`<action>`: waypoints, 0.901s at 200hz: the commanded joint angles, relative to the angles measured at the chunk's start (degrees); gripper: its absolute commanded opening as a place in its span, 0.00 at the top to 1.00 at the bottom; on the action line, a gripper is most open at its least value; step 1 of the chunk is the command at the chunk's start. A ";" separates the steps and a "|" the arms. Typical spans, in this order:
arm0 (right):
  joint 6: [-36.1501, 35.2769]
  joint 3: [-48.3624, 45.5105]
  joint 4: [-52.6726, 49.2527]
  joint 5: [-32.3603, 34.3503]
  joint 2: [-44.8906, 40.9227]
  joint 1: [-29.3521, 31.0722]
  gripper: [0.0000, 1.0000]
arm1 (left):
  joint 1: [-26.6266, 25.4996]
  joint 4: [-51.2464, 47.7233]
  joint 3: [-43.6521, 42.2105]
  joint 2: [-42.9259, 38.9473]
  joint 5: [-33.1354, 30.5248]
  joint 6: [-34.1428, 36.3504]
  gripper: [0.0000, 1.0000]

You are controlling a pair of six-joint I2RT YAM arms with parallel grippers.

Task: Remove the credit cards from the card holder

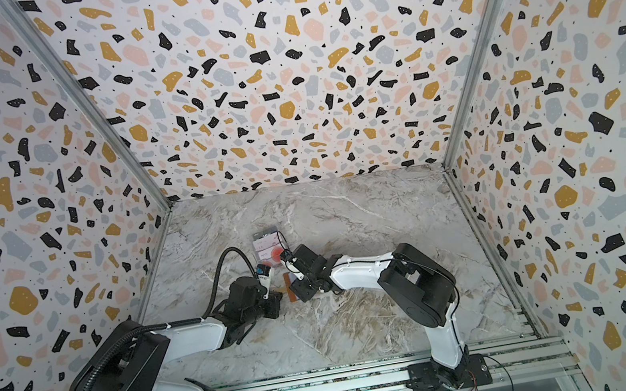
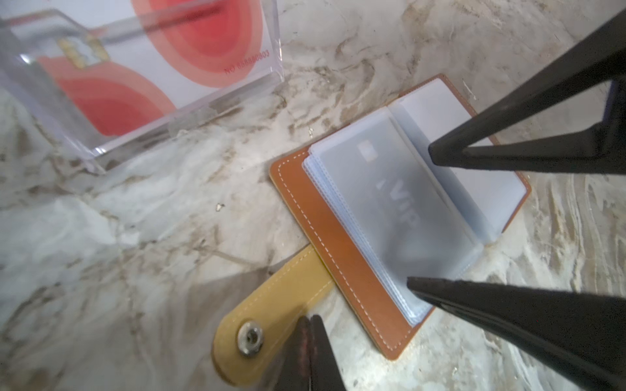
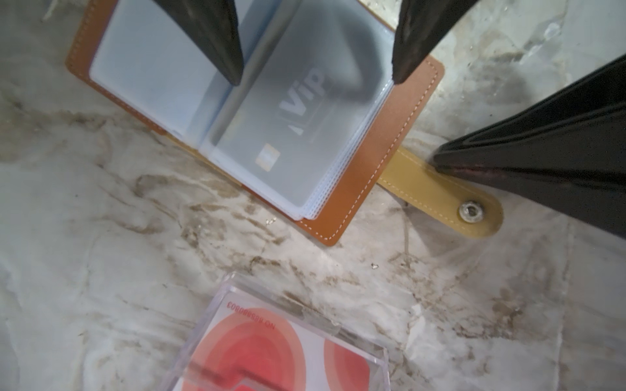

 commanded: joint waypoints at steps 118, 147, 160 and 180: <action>-4.10 0.78 -0.80 -0.43 0.03 1.88 0.28 | 0.05 0.47 -0.53 0.86 -1.85 -2.32 0.94; -3.83 1.26 -1.30 0.68 0.74 1.97 0.28 | -0.02 0.30 -0.44 0.84 -1.85 -2.32 0.94; -3.78 1.37 -1.89 1.64 1.07 1.91 0.29 | 0.05 0.30 -0.44 0.84 -1.85 -2.33 0.94; -4.16 1.69 -3.42 3.90 1.80 1.97 0.31 | 0.05 0.21 -0.36 0.91 -1.93 -2.35 0.94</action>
